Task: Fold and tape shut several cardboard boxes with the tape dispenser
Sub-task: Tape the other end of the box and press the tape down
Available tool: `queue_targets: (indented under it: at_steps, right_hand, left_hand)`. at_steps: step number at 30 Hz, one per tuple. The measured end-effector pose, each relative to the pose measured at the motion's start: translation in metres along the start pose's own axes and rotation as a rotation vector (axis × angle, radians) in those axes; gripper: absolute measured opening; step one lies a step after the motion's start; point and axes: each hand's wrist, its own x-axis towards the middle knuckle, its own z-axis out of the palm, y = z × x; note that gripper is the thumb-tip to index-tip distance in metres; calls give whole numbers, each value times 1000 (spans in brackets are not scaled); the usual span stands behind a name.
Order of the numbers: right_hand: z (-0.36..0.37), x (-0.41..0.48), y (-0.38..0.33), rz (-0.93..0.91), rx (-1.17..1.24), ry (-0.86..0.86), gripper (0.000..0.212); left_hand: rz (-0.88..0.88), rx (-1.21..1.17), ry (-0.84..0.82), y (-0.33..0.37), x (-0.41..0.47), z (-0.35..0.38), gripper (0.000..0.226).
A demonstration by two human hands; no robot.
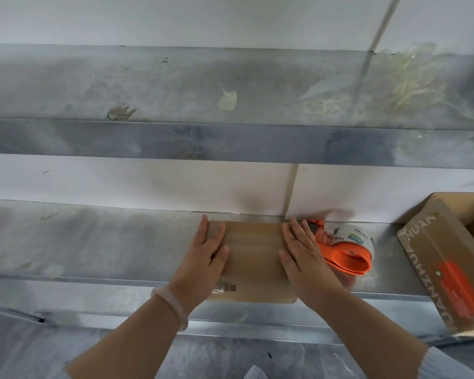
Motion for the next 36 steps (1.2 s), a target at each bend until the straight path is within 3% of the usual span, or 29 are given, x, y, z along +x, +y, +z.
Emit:
queue_targets:
  at_steps: [7, 14, 18, 21, 29, 36]
  right_hand:
    - [8, -6, -8, 195, 230, 65, 66]
    - [3, -6, 0, 180, 411, 87, 66]
    - [2, -11, 2, 181, 456, 93, 65]
    - [-2, -12, 6, 159, 470, 53, 67]
    - [-11, -2, -2, -11, 382, 10, 74]
    - [8, 16, -35, -117, 396, -75, 74]
  left_hand:
    - [-38, -153, 162, 0, -5, 7, 52]
    - [-108, -239, 304, 1, -7, 13, 46]
    - [-134, -360, 204, -2, -12, 13, 57]
    - [-136, -437, 119, -3, -20, 9, 72]
    - [-173, -435, 385, -5, -41, 15, 57]
    - [-224, -403, 495, -28, -68, 0, 81]
